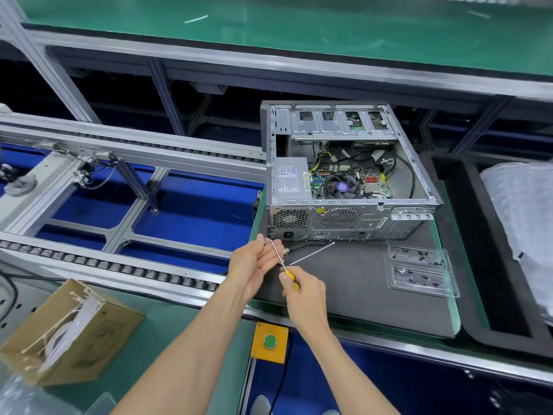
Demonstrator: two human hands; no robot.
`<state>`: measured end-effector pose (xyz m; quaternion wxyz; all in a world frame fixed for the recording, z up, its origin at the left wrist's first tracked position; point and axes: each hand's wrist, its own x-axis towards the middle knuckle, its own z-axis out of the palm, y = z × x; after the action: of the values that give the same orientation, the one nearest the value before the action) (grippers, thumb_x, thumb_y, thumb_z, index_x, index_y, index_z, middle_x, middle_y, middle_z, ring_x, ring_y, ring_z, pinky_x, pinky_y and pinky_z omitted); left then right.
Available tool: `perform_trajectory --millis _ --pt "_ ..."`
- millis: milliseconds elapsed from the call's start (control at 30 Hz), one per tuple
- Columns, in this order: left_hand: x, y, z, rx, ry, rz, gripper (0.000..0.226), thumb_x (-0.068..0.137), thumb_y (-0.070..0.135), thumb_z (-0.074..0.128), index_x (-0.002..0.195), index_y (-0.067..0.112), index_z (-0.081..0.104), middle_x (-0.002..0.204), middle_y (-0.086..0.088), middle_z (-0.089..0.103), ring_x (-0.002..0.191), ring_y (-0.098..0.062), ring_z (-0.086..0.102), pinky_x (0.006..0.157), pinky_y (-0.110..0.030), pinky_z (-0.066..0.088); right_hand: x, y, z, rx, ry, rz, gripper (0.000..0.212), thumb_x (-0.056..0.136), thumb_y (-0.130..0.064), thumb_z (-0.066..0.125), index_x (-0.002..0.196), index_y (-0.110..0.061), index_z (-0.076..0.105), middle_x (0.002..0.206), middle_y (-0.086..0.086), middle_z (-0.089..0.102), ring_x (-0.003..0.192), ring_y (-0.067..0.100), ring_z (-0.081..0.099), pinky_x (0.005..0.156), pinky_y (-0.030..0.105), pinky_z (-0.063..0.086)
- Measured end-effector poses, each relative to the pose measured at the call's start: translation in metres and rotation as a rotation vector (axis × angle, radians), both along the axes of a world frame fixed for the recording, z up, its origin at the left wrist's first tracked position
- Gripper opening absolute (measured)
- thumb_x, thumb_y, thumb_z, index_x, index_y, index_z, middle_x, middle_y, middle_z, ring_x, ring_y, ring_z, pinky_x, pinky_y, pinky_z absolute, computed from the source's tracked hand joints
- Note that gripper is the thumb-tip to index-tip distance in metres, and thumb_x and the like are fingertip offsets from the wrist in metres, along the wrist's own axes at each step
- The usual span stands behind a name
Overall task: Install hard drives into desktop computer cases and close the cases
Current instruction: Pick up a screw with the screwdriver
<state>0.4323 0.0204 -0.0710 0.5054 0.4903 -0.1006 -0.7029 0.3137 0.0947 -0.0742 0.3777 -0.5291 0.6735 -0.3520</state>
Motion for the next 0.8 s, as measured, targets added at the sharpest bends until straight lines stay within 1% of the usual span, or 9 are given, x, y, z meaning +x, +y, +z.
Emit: perform_trajectory --millis 133,267,367,433,533,633,700,767,800 --pt "0.002 0.0 -0.007 0.02 -0.052 -0.022 0.026 0.105 0.021 0.053 0.108 -0.003 0.062 0.098 -0.019 0.076 0.091 -0.03 0.076 0.065 -0.032 0.061 0.001 0.002 -0.001 0.025 0.05 0.054 0.022 0.099 -0.028 0.056 0.079 -0.027 0.063 0.061 -0.001 0.059 0.064 0.018 0.059 0.064 0.036 0.049" --pt "0.004 -0.001 -0.009 0.03 -0.065 -0.043 0.027 0.104 0.021 0.054 0.11 -0.005 0.061 0.096 -0.019 0.076 0.09 -0.031 0.076 0.064 -0.031 0.061 0.003 0.003 -0.004 0.027 0.072 0.068 0.023 0.099 -0.03 0.056 0.078 -0.025 0.063 0.061 -0.004 0.058 0.06 0.013 0.052 0.058 0.027 0.041" --pt "0.006 -0.002 -0.009 0.033 -0.076 -0.049 0.025 0.104 0.018 0.054 0.106 -0.006 0.061 0.092 -0.021 0.076 0.088 -0.033 0.076 0.062 -0.031 0.061 0.005 0.001 -0.004 0.032 0.119 0.061 0.023 0.099 -0.031 0.056 0.079 -0.023 0.063 0.062 -0.004 0.057 0.062 0.013 0.051 0.054 0.025 0.036" --pt "0.007 -0.005 -0.009 0.043 -0.121 -0.056 0.024 0.103 0.017 0.057 0.099 -0.007 0.062 0.089 -0.023 0.075 0.083 -0.034 0.076 0.06 -0.031 0.061 0.009 0.001 -0.004 0.047 0.186 0.058 0.02 0.1 -0.033 0.055 0.084 -0.023 0.064 0.067 -0.005 0.06 0.067 0.015 0.054 0.056 0.027 0.04" --pt "0.004 -0.009 -0.01 0.062 -0.277 -0.085 0.024 0.1 0.016 0.062 0.092 -0.007 0.063 0.082 -0.023 0.075 0.071 -0.034 0.076 0.055 -0.031 0.061 0.021 0.005 -0.005 0.071 0.225 0.023 0.019 0.101 -0.034 0.053 0.095 -0.022 0.066 0.079 -0.002 0.064 0.079 0.021 0.058 0.069 0.038 0.049" --pt "-0.001 -0.011 -0.012 0.038 -0.368 -0.091 0.023 0.099 0.014 0.063 0.092 -0.008 0.064 0.082 -0.024 0.074 0.072 -0.034 0.076 0.058 -0.031 0.062 0.033 0.007 -0.005 0.18 0.108 -0.032 0.023 0.104 -0.034 0.046 0.106 -0.024 0.067 0.094 0.004 0.066 0.098 0.022 0.049 0.074 0.037 0.04" --pt "-0.002 -0.012 -0.013 0.024 -0.324 -0.088 0.023 0.1 0.013 0.061 0.095 -0.009 0.064 0.086 -0.027 0.074 0.075 -0.033 0.076 0.061 -0.033 0.063 0.034 0.005 -0.003 0.219 0.01 -0.043 0.026 0.105 -0.032 0.044 0.096 -0.024 0.066 0.09 0.007 0.065 0.1 0.027 0.051 0.073 0.037 0.04" --pt "-0.001 -0.013 -0.013 0.048 -0.278 -0.107 0.024 0.102 0.015 0.059 0.096 -0.008 0.064 0.085 -0.025 0.073 0.074 -0.031 0.076 0.059 -0.032 0.062 0.033 0.003 -0.001 0.218 -0.036 -0.049 0.029 0.104 -0.029 0.044 0.08 -0.024 0.059 0.082 0.006 0.064 0.096 0.033 0.057 0.076 0.037 0.044" --pt "-0.001 -0.014 -0.013 0.065 -0.262 -0.118 0.025 0.102 0.017 0.058 0.095 -0.007 0.064 0.081 -0.024 0.074 0.072 -0.03 0.076 0.057 -0.031 0.061 0.032 0.002 0.0 0.224 -0.036 -0.05 0.029 0.104 -0.029 0.045 0.079 -0.024 0.058 0.081 0.006 0.064 0.096 0.033 0.057 0.076 0.036 0.044"
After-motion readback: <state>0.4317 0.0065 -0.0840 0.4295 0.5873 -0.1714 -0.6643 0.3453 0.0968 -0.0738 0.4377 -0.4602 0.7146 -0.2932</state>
